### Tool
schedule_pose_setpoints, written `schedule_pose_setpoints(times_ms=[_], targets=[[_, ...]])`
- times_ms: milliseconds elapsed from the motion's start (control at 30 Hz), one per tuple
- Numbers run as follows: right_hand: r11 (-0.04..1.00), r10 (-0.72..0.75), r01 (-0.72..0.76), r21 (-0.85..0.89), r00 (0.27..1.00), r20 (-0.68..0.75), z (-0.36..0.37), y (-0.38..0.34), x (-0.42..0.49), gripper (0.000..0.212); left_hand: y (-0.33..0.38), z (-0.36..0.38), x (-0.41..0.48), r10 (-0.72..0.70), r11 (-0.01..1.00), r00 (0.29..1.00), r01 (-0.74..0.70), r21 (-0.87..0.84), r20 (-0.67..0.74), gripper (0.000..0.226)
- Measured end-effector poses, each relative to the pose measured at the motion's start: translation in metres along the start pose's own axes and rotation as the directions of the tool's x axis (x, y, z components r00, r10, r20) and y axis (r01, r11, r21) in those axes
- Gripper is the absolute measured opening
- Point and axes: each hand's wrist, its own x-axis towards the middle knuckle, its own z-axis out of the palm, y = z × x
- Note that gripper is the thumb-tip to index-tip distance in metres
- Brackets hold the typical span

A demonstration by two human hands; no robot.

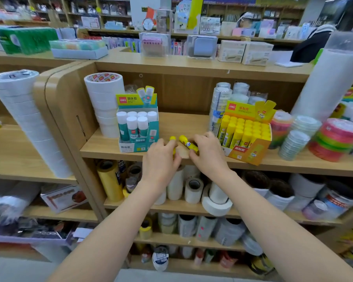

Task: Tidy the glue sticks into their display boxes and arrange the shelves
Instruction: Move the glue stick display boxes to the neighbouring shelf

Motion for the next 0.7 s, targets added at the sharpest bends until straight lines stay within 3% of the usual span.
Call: schedule_pose_setpoints(times_ms=[233, 500, 700], targets=[[0.996, 0.091, -0.092, -0.017, 0.993, -0.069, 0.008, -0.004, 0.002, 0.025, -0.002, -0.007, 0.002, -0.027, 1.0, 0.998, 0.026, 0.014, 0.048, 0.035], [0.993, 0.111, -0.094, 0.066, 0.934, -0.339, 0.011, 0.002, 0.002, 0.032, -0.004, -0.008, 0.005, -0.014, 0.999, 0.997, 0.017, -0.046, 0.075, 0.024], [0.976, 0.213, -0.174, 0.134, 0.894, -0.393, 0.007, 0.012, -0.006, 0.04, -0.003, -0.005, 0.008, -0.024, 0.992, 0.994, 0.036, -0.117, 0.107, 0.024]])
